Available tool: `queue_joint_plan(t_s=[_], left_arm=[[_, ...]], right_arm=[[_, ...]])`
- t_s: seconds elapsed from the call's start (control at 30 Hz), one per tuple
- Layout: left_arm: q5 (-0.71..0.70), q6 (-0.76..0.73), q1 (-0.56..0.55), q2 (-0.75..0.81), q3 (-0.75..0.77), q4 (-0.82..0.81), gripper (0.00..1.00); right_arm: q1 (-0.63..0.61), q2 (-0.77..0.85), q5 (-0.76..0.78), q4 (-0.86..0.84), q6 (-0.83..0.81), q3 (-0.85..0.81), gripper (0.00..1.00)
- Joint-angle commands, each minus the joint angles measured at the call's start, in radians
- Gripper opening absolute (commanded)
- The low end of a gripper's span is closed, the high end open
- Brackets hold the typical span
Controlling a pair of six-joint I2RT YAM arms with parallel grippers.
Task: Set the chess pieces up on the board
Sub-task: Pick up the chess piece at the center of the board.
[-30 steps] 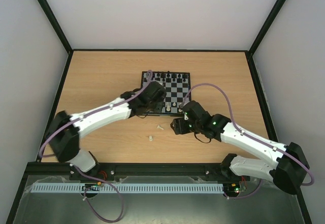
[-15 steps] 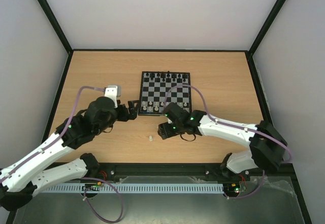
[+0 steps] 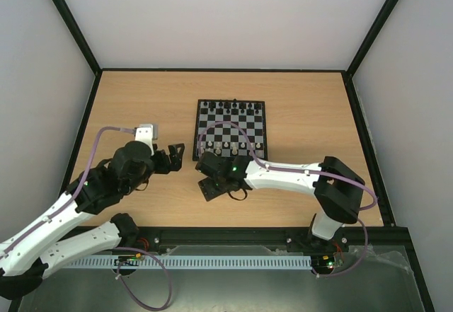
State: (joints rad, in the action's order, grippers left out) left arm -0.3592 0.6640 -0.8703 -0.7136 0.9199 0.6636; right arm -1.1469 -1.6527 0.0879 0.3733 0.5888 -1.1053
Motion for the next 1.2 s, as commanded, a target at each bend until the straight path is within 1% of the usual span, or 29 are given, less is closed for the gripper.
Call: queue_joint_plan(t_s=[0.0, 0.2, 0.37, 0.47, 0.57, 0.67, 0.73, 0.87, 1.03, 1.17], left_arm=[[-0.018, 0.003, 0.002, 0.028, -0.022, 0.013, 1.00], [-0.016, 0.003, 0.002, 0.027, -0.023, 0.010, 0.99], [0.005, 0.004, 0.002, 0.015, -0.017, 0.004, 0.99], [0.010, -0.002, 0.003, 0.005, -0.020, -0.012, 0.99], [-0.001, -0.006, 0.002, -0.010, -0.051, -0.037, 0.99], [-0.010, -0.004, 0.002, -0.030, -0.084, -0.060, 0.99], [-0.018, -0.009, 0.003, -0.048, -0.095, -0.074, 0.99], [-0.042, -0.014, 0.008, -0.079, -0.086, -0.085, 0.99], [-0.031, -0.026, 0.024, -0.093, -0.080, -0.101, 0.99], [-0.014, -0.027, 0.033, -0.100, -0.085, -0.102, 0.99]], right_arm=[[-0.005, -0.008, 0.076, 0.095, 0.033, -0.038, 0.72], [0.001, 0.010, 0.146, 0.165, 0.024, -0.103, 0.72], [0.033, 0.111, 0.168, 0.241, 0.003, -0.195, 0.70], [0.072, 0.210, 0.178, 0.256, -0.014, -0.215, 0.76], [0.133, 0.290, 0.178, 0.236, -0.032, -0.163, 0.78], [0.167, 0.347, 0.170, 0.197, -0.057, -0.087, 0.85], [0.184, 0.354, 0.163, 0.182, -0.066, -0.054, 0.87], [0.199, 0.323, 0.138, 0.174, -0.090, -0.052, 0.87], [0.202, 0.285, 0.110, 0.165, -0.105, -0.060, 0.87], [0.201, 0.271, 0.068, 0.146, -0.106, -0.036, 0.87]])
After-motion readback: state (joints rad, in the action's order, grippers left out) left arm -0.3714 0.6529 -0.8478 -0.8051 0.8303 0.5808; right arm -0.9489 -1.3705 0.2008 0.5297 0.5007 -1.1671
